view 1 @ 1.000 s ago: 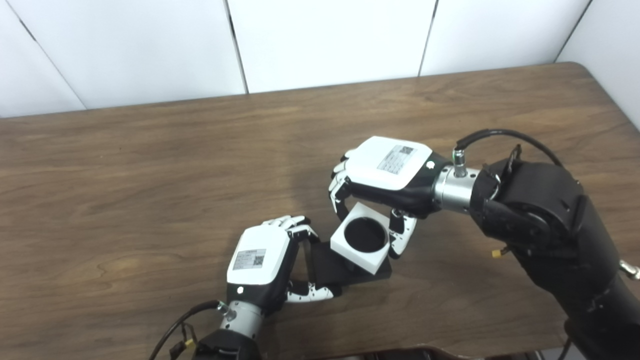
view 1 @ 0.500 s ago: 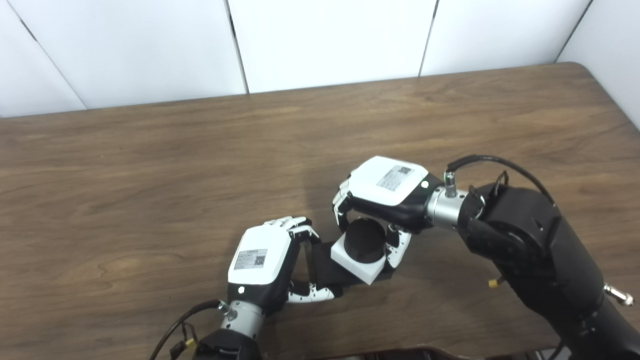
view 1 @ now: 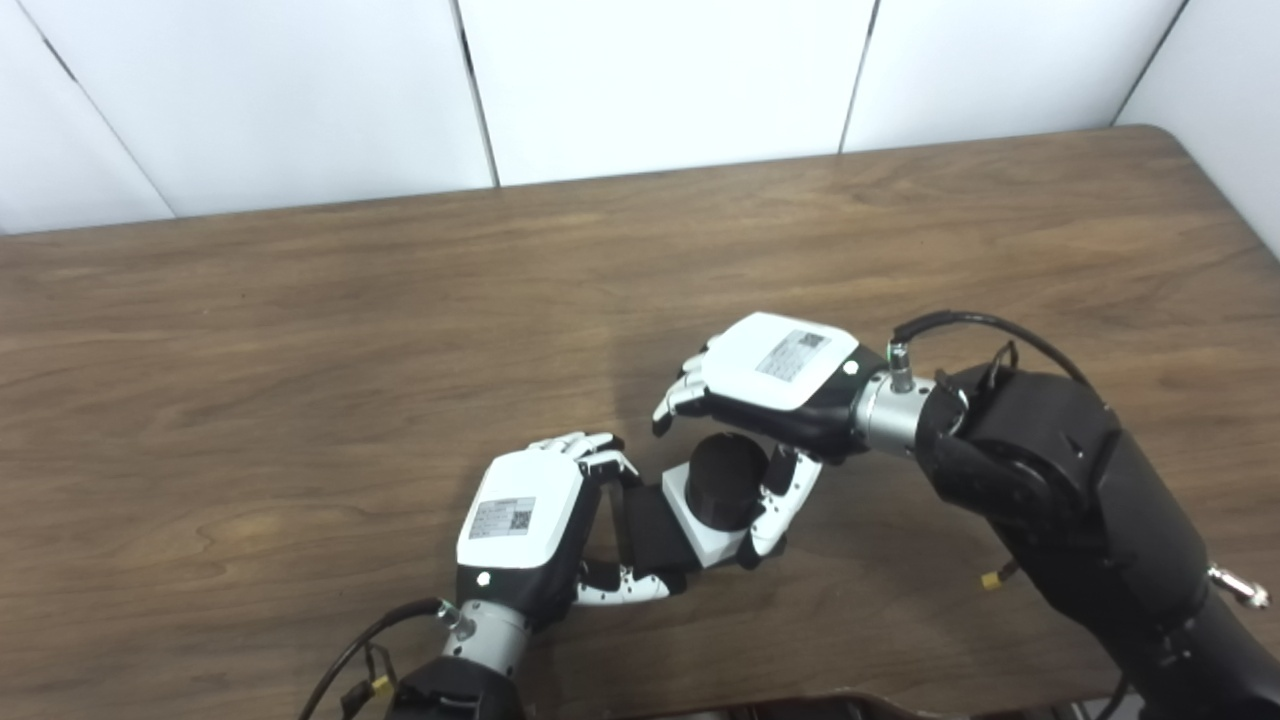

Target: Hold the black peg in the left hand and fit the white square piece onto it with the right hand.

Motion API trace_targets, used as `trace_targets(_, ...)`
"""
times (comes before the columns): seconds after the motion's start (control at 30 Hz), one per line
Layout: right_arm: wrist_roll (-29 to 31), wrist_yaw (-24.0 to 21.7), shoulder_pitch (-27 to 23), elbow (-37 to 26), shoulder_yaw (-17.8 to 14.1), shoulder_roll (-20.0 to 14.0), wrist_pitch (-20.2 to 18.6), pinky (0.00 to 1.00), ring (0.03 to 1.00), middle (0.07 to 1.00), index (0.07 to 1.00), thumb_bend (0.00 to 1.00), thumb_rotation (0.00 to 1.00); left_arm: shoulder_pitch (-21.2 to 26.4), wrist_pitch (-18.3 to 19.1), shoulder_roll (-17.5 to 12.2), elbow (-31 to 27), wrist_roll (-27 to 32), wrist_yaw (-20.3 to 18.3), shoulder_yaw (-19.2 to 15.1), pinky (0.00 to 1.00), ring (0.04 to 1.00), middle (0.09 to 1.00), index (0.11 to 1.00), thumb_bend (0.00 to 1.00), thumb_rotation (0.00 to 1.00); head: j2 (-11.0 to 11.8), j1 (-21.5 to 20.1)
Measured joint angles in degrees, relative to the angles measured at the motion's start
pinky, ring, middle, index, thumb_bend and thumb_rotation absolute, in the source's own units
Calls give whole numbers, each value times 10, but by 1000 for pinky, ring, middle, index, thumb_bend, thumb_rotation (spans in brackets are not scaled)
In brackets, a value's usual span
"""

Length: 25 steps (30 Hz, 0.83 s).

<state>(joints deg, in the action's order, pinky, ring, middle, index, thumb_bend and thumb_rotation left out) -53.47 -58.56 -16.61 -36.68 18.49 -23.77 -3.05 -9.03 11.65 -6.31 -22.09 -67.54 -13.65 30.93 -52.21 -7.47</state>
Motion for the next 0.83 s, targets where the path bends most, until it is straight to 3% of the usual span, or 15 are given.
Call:
trace_targets(0.33, 17, -20, -32, -21, -33, -2, -13, 930, 884, 834, 757, 1000, 512, 0, 0, 0, 0, -1, -1, 0, 823, 844, 821, 489, 515, 54, 3, 2)
trace_targets(0.8, 18, -73, -44, -58, -46, -2, -37, 941, 894, 842, 766, 1000, 515, 0, -11, -1, 1, 5, 3, -9, 800, 801, 782, 495, 518, 79, 4, 4)
trace_targets(0.83, 18, -73, -46, -58, -46, -2, -37, 940, 895, 843, 767, 1000, 519, 0, -11, -2, 0, 1, -1, -8, 808, 808, 791, 626, 718, 231, 4, 4)
